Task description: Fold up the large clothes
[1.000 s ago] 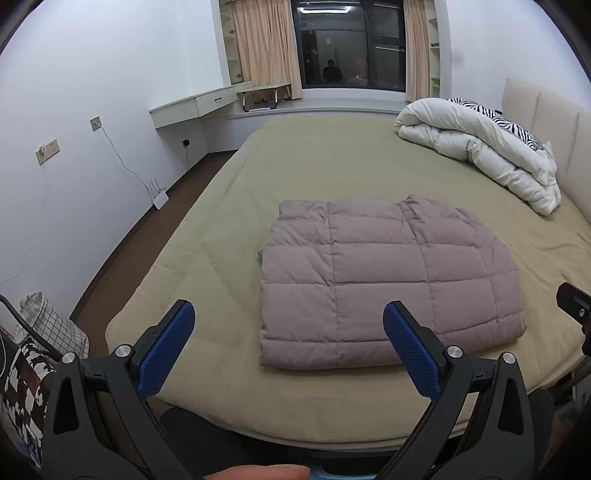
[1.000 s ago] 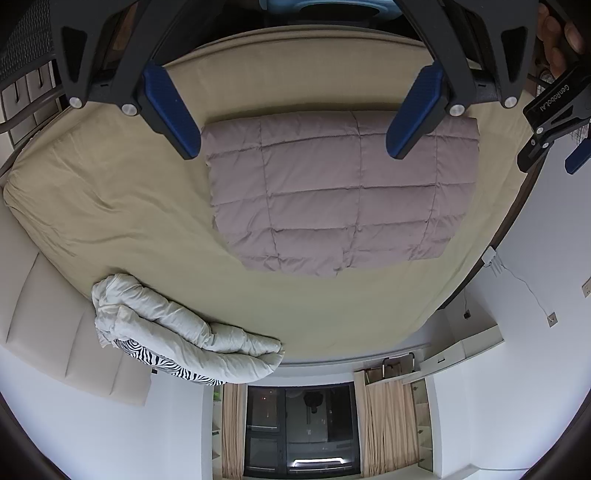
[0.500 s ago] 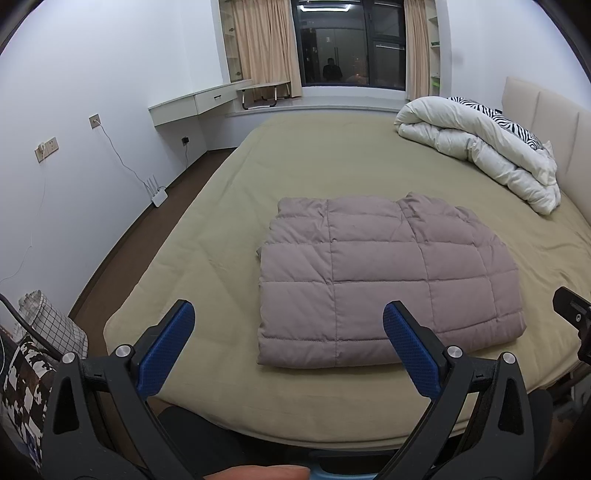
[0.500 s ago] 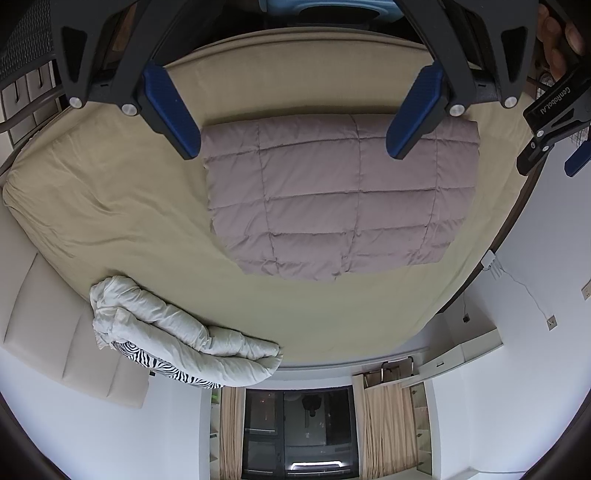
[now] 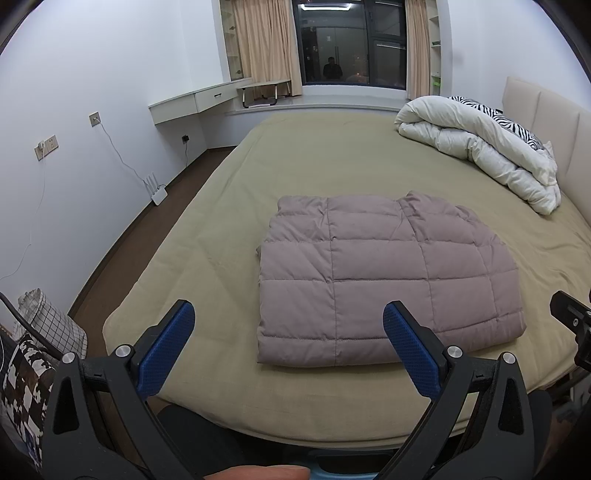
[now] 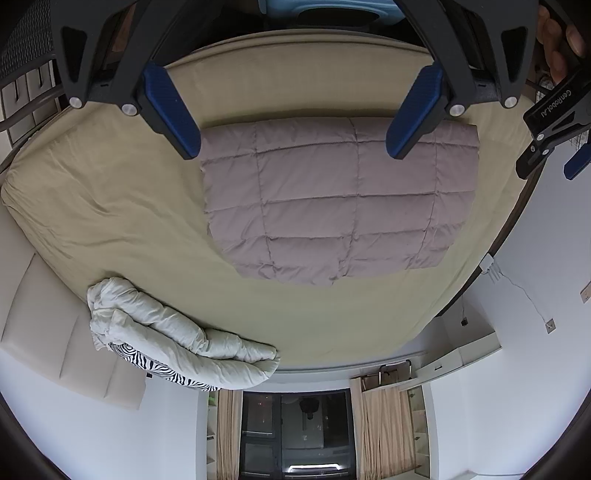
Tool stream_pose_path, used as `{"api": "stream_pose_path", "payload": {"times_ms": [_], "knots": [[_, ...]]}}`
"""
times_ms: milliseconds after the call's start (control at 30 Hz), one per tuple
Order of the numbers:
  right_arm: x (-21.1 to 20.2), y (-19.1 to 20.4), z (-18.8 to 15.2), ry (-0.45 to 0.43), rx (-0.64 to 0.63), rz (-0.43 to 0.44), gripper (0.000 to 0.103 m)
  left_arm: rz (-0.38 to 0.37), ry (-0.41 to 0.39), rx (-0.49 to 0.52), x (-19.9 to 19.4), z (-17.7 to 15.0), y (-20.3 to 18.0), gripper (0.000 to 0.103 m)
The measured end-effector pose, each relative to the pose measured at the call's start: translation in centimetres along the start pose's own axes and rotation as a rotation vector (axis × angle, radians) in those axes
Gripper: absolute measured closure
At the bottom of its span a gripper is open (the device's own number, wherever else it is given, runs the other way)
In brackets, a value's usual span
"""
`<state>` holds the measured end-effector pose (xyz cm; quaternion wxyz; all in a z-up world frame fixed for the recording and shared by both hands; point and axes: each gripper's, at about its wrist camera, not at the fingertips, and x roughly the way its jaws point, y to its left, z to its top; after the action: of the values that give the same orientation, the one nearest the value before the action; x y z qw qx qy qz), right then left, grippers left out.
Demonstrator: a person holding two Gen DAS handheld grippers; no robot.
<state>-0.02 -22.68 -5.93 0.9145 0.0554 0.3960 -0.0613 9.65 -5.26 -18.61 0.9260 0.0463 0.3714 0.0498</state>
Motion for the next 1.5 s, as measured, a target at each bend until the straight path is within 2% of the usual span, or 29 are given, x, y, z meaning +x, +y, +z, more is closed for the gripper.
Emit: {"api": "stream_pose_path", "payload": {"times_ms": [1033, 1500], "knots": [[0.3, -0.4, -0.3, 0.008, -0.002, 0.004, 0.000, -0.005, 0.005, 0.004, 0.1, -0.5, -0.3, 0.000], [0.8, -0.8, -0.9, 0.026, -0.002, 0.012, 0.000, -0.030, 0.003, 0.005, 0.8, -0.6, -0.3, 0.000]]}}
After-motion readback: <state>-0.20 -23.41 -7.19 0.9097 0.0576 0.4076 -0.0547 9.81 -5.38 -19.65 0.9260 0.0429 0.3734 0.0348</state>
